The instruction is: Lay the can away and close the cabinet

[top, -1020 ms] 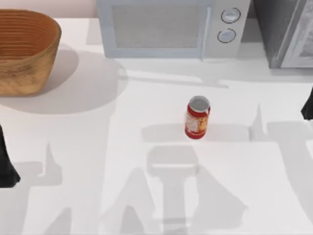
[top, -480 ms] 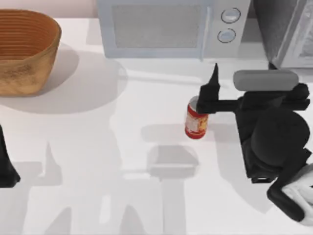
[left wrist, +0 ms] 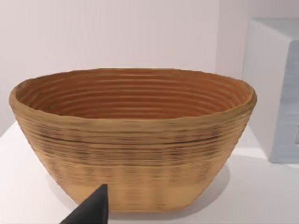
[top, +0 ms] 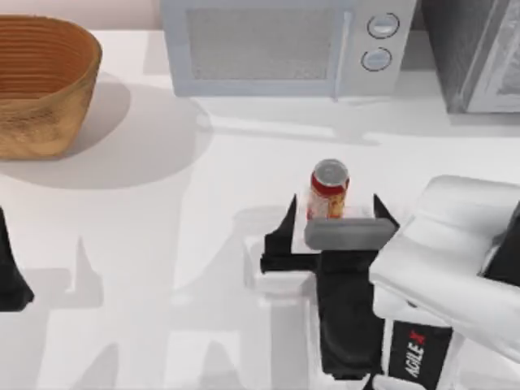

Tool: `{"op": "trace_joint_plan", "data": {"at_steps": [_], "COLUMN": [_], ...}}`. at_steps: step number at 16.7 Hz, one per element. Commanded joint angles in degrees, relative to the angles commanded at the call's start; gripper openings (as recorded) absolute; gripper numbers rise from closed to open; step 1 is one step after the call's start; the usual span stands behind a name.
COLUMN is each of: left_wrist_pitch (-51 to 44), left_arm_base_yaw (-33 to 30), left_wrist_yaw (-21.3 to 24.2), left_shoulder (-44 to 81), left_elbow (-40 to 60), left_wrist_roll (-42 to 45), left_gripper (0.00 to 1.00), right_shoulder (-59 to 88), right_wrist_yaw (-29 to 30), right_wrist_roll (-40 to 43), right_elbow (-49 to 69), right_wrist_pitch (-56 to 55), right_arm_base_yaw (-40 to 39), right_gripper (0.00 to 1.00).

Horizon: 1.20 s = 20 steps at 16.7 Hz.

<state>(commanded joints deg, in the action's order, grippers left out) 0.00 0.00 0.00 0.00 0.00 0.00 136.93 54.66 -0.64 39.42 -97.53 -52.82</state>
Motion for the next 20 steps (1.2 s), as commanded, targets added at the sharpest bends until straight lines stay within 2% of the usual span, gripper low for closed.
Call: {"op": "trace_joint_plan", "data": {"at_steps": [3,9,16,20], "left_wrist_pitch": [0.0,0.0,0.0,0.0], "left_arm_base_yaw": [0.0,0.0,0.0,0.0], "left_wrist_yaw": [0.0,0.0,0.0,0.0], "left_shoulder": [0.0,0.0,0.0,0.0], "left_elbow": [0.0,0.0,0.0,0.0], "left_wrist_roll": [0.0,0.0,0.0,0.0], "left_gripper": [1.00,1.00,1.00,1.00], "right_shoulder": [4.5,5.0,5.7,5.8], "right_wrist_yaw": [1.9,1.8,-5.2,-6.2], "right_wrist_roll": [0.0,0.0,0.1,0.1], "right_elbow": [1.2,1.4,9.1,10.2], "right_wrist_pitch": [-3.0,-2.9,3.6,4.5], "right_arm_base_yaw": [-1.6,-1.3,5.5,6.5], "right_gripper": [1.00,1.00,1.00,1.00]}}
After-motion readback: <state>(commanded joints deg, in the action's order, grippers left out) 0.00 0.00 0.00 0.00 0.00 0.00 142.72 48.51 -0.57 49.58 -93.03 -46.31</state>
